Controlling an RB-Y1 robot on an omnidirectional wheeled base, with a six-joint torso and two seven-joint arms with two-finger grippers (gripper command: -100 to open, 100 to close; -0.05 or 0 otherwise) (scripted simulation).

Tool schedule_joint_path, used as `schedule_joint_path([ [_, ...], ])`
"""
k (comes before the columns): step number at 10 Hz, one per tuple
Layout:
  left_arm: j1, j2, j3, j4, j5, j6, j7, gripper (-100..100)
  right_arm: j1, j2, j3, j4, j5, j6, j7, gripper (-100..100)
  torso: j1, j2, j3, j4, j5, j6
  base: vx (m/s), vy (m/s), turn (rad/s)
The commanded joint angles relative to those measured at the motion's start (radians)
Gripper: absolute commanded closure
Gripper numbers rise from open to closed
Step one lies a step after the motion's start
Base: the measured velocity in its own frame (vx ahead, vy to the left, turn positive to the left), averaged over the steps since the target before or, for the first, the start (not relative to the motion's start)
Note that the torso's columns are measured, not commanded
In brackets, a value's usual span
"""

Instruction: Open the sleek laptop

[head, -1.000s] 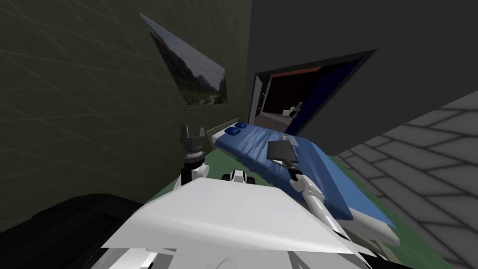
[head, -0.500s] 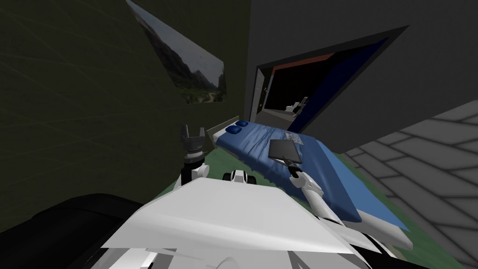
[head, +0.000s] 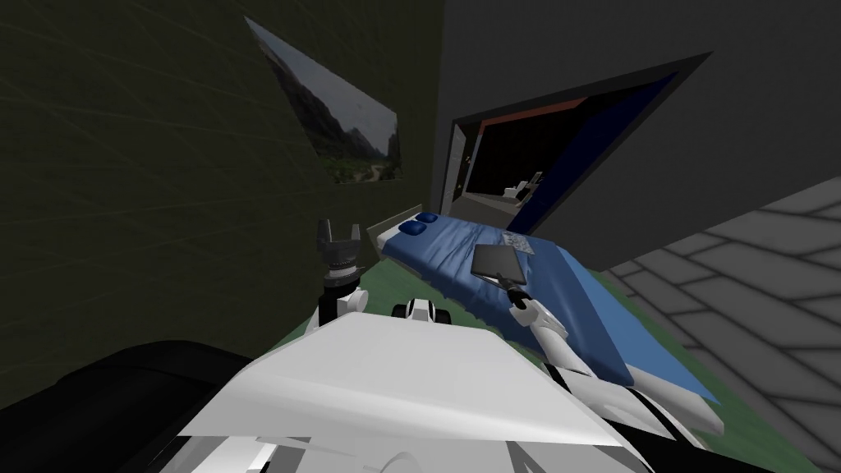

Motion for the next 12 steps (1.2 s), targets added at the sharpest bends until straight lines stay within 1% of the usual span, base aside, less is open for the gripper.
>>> schedule_joint_path([
  [1, 0.0, 0.0, 0.0, 0.0, 0.0, 0.0, 0.0, 0, -0.055, -0.029, 0.029, 0.083, -0.063, -0.023, 0.035, -100, 0.001, 0.001, 0.001, 0.001, 0.0, -0.001, -0.045, 0.036, 0.03],
  [2, 0.0, 0.0, 0.0, 0.0, 0.0, 0.0, 0.0, 0, -0.096, -0.057, 0.055, 0.114, -0.099, -0.046, 0.07, -100, 0.001, 0.002, 0.001, 0.001, 0.0, -0.001, -0.054, 0.036, 0.038],
  [3, 0.0, 0.0, 0.0, 0.0, 0.0, 0.0, 0.0, 0, -0.109, -0.057, 0.055, 0.121, -0.123, -0.046, 0.07, -100, 0.001, 0.003, 0.002, 0.002, 0.002, -0.001, -0.046, 0.028, 0.023],
  [4, 0.0, 0.0, 0.0, 0.0, 0.0, 0.0, 0.0, 0, -0.109, -0.057, 0.055, 0.157, -0.123, -0.046, 0.07, -100, 0.001, 0.002, 0.002, 0.001, 0.001, -0.001, -0.02, 0.017, 0.006],
  [5, 0.0, 0.0, 0.0, 0.0, 0.0, 0.0, 0.0, 0, -0.109, -0.057, 0.055, 0.167, -0.123, -0.046, 0.07, -100, 0.0, 0.001, 0.001, 0.0, 0.0, 0.0, -0.005, 0.007, -0.007],
  [6, 0.0, 0.0, 0.0, 0.0, 0.0, 0.0, 0.0, 0, -0.155, -0.084, 0.081, 0.205, -0.171, -0.069, 0.105, -100, -0.001, 0.0, 0.0, 0.0, -0.001, 0.0, -0.035, 0.028, 0.028],
  [8, 0.0, 0.0, 0.0, 0.0, 0.0, 0.0, 0.0, 0, -0.162, -0.084, 0.081, 0.247, -0.182, -0.069, 0.105, -100, 0.001, 0.002, 0.001, 0.001, 0.001, 0.0, -0.03, 0.025, 0.018],
  [9, 0.0, 0.0, 0.0, 0.0, 0.0, 0.0, 0.0, 0, -0.209, -0.112, 0.107, 0.277, -0.229, -0.092, 0.14, -100, 0.0, 0.002, 0.001, 0.001, 0.0, 0.0, -0.049, 0.033, 0.036],
  [10, 0.0, 0.0, 0.0, 0.0, 0.0, 0.0, 0.0, 0, -0.215, -0.112, 0.107, 0.306, -0.241, -0.092, 0.14, -100, 0.001, 0.003, 0.002, 0.001, 0.001, -0.001, -0.047, 0.029, 0.022],
  [12, 0.0, 0.0, 0.0, 0.0, 0.0, 0.0, 0.0, 0, -0.215, -0.112, 0.107, 0.326, -0.241, -0.092, 0.14, -100, -0.001, 0.001, 0.001, 0.0, 0.0, 0.0, -0.013, 0.007, -0.003],
])
